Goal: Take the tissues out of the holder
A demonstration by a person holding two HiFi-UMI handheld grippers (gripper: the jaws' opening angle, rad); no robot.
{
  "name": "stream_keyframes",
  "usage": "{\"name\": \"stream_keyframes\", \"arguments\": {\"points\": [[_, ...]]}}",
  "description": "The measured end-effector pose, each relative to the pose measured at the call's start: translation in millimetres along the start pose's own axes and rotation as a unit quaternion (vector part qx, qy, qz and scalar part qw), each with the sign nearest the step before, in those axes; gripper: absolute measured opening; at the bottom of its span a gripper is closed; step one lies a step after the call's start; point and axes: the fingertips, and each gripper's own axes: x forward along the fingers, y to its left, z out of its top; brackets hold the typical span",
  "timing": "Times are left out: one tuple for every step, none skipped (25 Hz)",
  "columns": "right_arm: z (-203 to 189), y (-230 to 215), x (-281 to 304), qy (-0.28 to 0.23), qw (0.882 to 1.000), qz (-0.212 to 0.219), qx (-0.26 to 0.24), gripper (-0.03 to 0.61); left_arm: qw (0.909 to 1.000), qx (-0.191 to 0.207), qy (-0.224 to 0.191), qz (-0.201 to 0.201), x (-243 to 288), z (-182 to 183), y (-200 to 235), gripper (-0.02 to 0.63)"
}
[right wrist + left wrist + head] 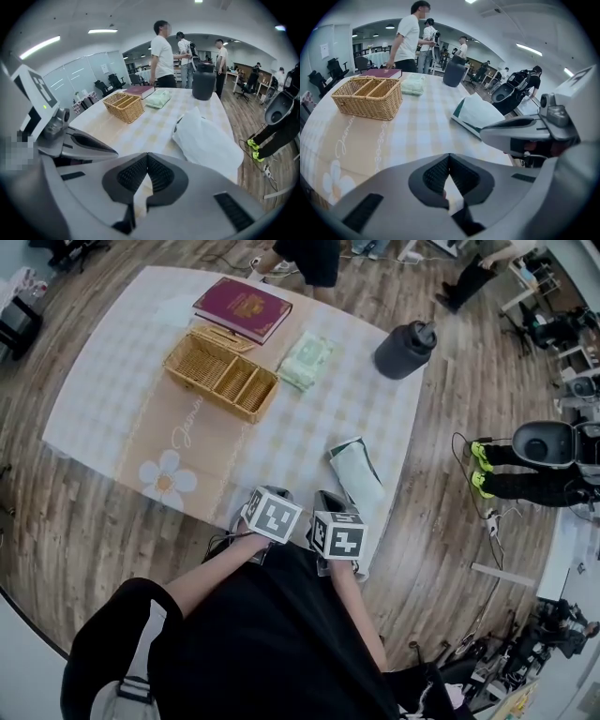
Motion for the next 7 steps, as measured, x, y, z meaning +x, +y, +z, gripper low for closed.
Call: {"name": "stream_keyframes", "arguments": {"points": [[1, -1, -1, -0.001, 1.0, 0.0, -0.003, 0.012, 1.0, 0.001, 0.0, 0.001, 0, 0, -1, -0.002], [1, -3, -2, -0.002, 1.0, 0.0, -0.002, 0.012, 1.0, 0.001, 0.001, 0.002, 1, 0, -1, -0.002], [1, -6, -3, -0.003, 1.0, -0.001, -0.001, 0.012, 1.0, 0.0, 0.002, 0.003, 1, 0, -2, -0.002], [0, -9, -5, -0.003, 1.0, -0.002, 0.001, 0.012, 1.0, 0.0, 0.002, 0.004, 2, -1, -3, -0.002], [0, -13, -7, -0.002, 1.0, -0.005, 0.002, 0.012, 1.0, 0.0, 0.003, 0.003, 3, -1, -5, -0.002], [-1, -17, -8, -0.002, 1.0, -0.007, 0.004, 0.012, 1.0, 0.0, 0.003, 0.003, 3, -1, -7, -0.002], [-2, -21, -10, -0.002, 1.0, -0.009, 0.005, 0.012, 1.0, 0.0, 0.003, 0.002, 4, 0, -9, -0.002]]}}
